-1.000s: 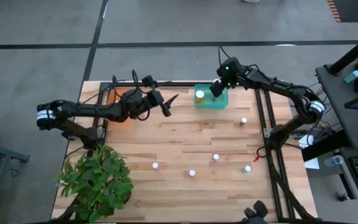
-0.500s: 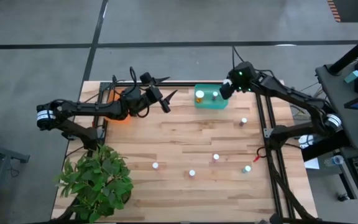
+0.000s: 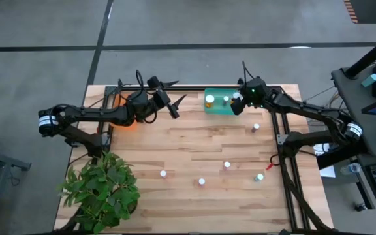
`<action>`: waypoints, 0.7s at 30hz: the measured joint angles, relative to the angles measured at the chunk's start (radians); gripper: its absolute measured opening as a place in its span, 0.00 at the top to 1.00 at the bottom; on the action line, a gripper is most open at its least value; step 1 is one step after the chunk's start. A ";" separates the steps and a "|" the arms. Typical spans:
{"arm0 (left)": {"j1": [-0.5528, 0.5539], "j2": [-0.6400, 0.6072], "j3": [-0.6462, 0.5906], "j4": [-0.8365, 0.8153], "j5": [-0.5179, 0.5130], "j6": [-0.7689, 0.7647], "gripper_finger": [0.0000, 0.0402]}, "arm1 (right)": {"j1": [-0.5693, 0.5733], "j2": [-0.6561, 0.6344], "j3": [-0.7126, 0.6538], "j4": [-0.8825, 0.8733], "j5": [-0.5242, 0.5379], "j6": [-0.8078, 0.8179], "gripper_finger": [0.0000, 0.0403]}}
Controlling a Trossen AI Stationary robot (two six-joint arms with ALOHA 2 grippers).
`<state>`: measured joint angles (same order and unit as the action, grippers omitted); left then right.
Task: Pick and place medicine bottles into bin by pill shape (circle, oval)
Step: Put the orange capsule bottle into the green bin
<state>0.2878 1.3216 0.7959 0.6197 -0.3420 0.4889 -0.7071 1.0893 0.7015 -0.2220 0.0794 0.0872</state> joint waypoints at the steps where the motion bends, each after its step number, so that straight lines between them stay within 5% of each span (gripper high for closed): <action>1: 0.000 0.000 0.000 0.000 0.000 -0.011 0.30 | 0.000 0.006 -0.001 0.000 -0.001 -0.003 0.50; 21: -0.001 0.000 -0.001 -0.001 0.000 -0.039 0.30 | 0.000 0.095 -0.001 -0.002 0.000 -0.047 0.50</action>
<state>0.2871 1.3216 0.7952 0.6189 -0.3420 0.4496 -0.7071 1.1848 0.7010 -0.2236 0.0792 0.0398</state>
